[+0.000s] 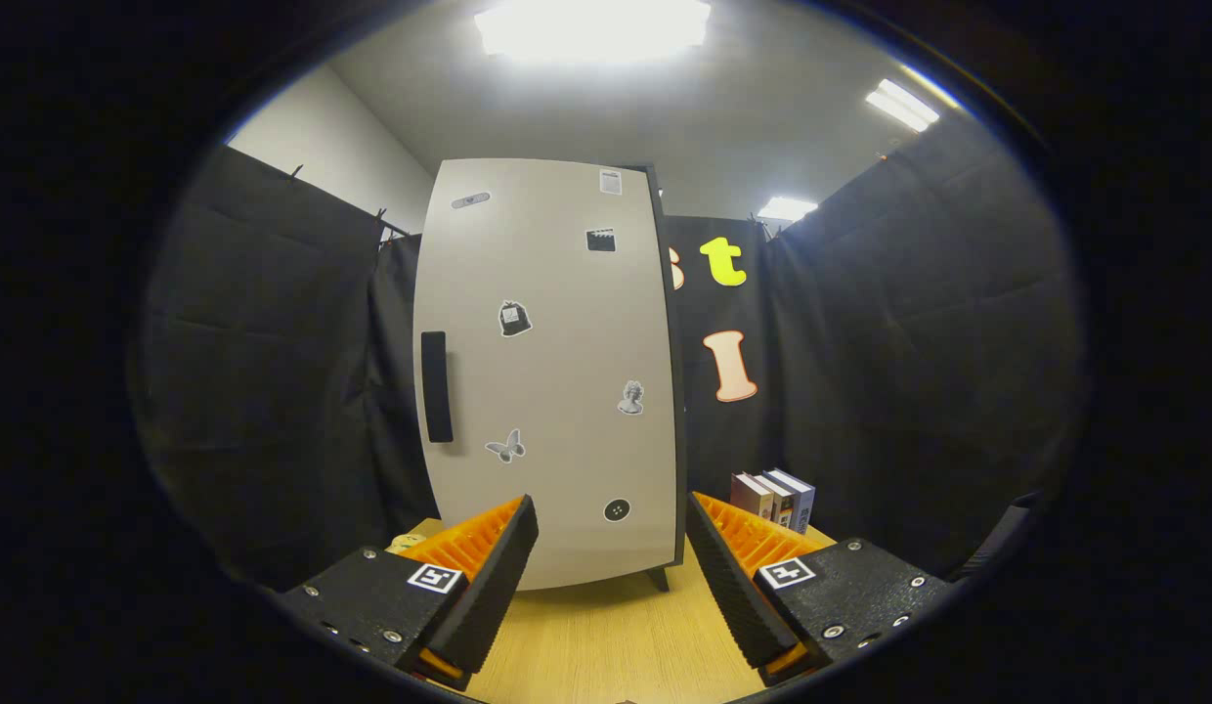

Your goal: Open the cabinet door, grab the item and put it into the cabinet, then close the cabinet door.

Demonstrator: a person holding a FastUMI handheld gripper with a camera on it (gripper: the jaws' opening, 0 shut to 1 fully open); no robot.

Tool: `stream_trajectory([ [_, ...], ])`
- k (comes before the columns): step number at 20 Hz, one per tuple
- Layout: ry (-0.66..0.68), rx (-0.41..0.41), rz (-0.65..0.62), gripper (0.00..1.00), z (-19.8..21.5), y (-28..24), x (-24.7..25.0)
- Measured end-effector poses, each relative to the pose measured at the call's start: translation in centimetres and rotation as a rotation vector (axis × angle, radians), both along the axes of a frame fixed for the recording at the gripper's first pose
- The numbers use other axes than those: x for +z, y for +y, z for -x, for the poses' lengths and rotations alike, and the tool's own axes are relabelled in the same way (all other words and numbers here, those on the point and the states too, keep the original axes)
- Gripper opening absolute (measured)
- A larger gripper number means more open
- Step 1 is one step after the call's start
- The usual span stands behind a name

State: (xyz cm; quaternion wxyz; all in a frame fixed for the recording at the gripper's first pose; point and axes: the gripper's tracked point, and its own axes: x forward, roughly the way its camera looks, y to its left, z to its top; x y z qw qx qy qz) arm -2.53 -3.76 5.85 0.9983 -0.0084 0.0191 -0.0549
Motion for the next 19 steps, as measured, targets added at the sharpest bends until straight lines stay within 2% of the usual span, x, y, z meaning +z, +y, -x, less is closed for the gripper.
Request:
stream_trajectory([
  [11, -0.005, -0.037, 0.004, 0.94, -0.3, -0.8, -0.2],
  [19, -0.004, -0.026, -0.012, 0.94, -0.8, -0.3, -0.4],
])
